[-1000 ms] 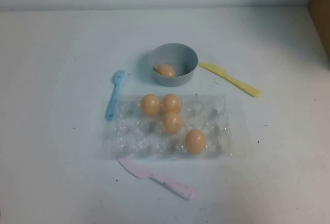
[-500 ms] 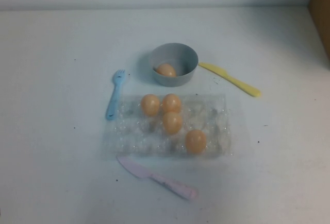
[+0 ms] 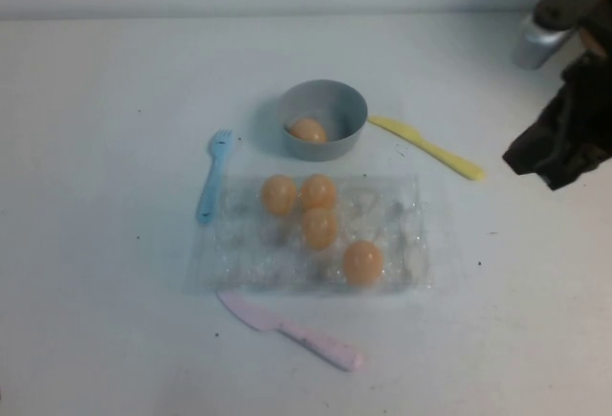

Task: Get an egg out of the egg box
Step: Pick up the egg from the plastic box

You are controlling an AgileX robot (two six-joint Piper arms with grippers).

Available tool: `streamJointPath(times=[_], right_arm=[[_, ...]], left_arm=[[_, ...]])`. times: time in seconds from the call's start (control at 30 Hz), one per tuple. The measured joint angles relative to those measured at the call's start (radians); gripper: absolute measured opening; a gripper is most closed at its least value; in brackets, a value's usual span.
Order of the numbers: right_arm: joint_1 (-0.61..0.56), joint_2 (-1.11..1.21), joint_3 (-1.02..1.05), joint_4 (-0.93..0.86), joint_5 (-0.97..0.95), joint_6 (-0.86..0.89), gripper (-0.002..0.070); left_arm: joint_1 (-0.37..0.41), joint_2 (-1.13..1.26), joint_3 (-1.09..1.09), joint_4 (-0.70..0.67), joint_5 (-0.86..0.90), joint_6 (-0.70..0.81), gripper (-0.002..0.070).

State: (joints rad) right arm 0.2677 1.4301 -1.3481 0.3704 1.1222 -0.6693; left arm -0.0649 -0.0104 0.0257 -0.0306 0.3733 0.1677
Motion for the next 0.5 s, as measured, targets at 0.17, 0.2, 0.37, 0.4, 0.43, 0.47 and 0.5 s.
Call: streamJointPath(times=[0.17,0.2,0.37,0.4,0.43,0.47,0.5], right_arm=[[0.12,0.16,-0.11,-0.091,0.026,-0.025,0.0239],[0.136,0.184,-0.122,-0.097,0.027,-0.04,0.0293],[0.222,0.308,-0.166,-0.109,0.032,-0.163,0.0515],[0.238,0.33,-0.172,-0.112,0.032,-0.18,0.0526],[0.254,0.351,-0.18,-0.117,0.027,-0.196,0.0536],[0.268,0.371,-0.19,-0.128,0.025,-0.204,0.0543],[0.278,0.386,-0.198,-0.138,0.024,-0.209,0.0546]], left_arm=[[0.0,0.0,0.0,0.0,0.0,0.0,-0.0003],[0.0,0.0,0.0,0.0,0.0,0.0,-0.0003],[0.0,0.0,0.0,0.0,0.0,0.0,-0.0003],[0.0,0.0,0.0,0.0,0.0,0.0,-0.0003],[0.0,0.0,0.0,0.0,0.0,0.0,-0.0003],[0.0,0.0,0.0,0.0,0.0,0.0,-0.0003],[0.0,0.0,0.0,0.0,0.0,0.0,-0.0003]])
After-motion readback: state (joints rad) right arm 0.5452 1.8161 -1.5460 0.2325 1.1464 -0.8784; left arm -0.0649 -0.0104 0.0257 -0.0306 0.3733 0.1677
